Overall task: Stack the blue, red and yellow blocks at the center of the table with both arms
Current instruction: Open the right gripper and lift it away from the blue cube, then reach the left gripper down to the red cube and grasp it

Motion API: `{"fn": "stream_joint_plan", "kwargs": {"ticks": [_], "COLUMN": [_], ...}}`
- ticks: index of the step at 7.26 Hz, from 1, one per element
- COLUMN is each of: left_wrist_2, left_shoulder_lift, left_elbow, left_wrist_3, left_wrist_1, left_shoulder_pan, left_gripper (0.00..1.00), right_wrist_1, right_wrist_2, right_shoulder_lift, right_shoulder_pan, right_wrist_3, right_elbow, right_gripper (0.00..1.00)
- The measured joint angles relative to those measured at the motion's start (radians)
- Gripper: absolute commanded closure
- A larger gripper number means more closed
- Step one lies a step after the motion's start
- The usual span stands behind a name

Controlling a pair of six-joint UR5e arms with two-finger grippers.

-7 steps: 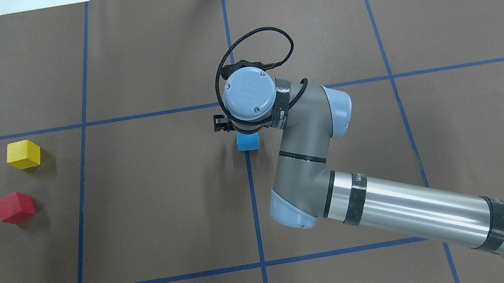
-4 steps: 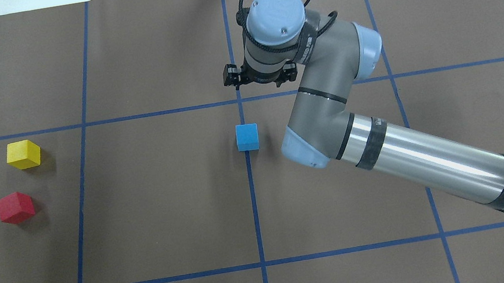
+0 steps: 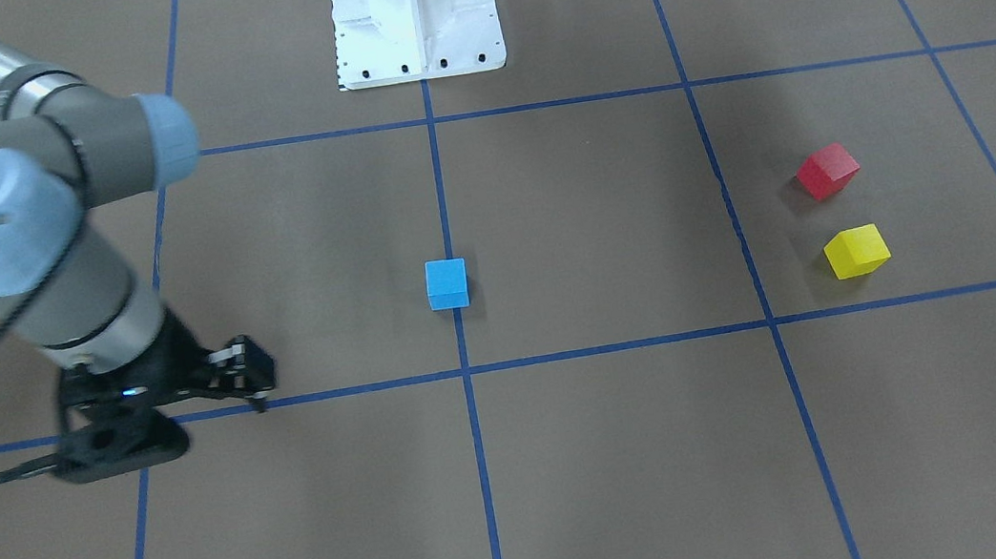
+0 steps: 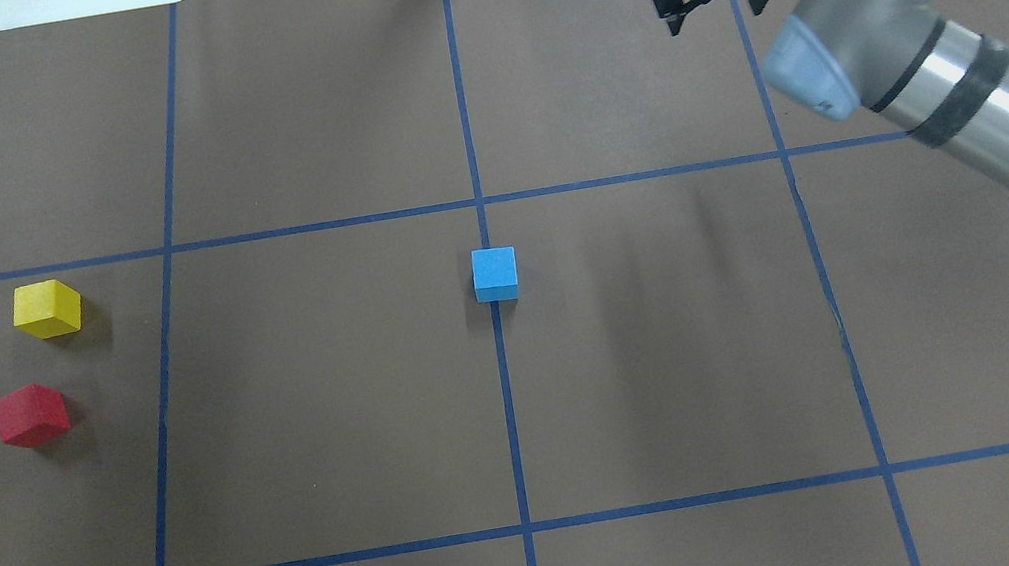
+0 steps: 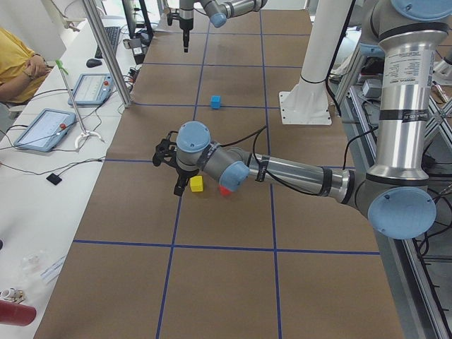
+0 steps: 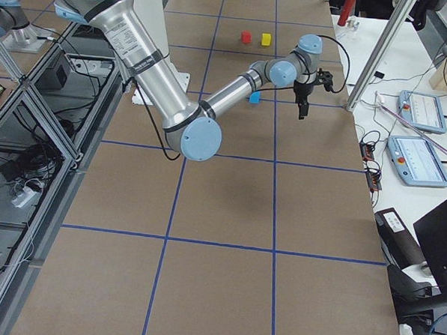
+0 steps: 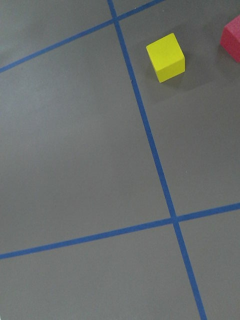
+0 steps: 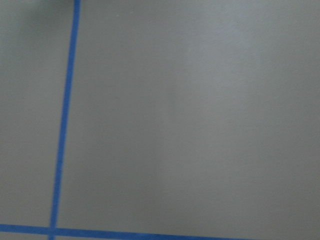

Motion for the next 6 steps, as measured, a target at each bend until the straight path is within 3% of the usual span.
{"fn": "stream_joint_plan", "kwargs": {"ticks": [1,3,6], "left_wrist_2": [0.015,0.149,0.303], "left_shoulder_lift": [-0.01,-0.022,-0.006], "left_elbow": [-0.002,-0.013,-0.012], "left_wrist_3": [-0.073,-0.217,-0.401], "left_wrist_1": [-0.028,-0.044,-0.02], "left_shoulder_pan": [0.046,0.182,0.385], "left_gripper": [0.0,0.0,0.0], "right_wrist_1": [-0.008,-0.012,-0.011], "right_wrist_2": [0.05,0.106,0.13], "right_shoulder_lift": [-0.083,-0.204,-0.266], "right_shoulder_pan": [0.091,0.222,0.273], "right_wrist_3": [-0.17,-0.433,-0.54], "right_elbow": [0.027,0.043,0.049], "right_gripper": [0.0,0.0,0.0]}}
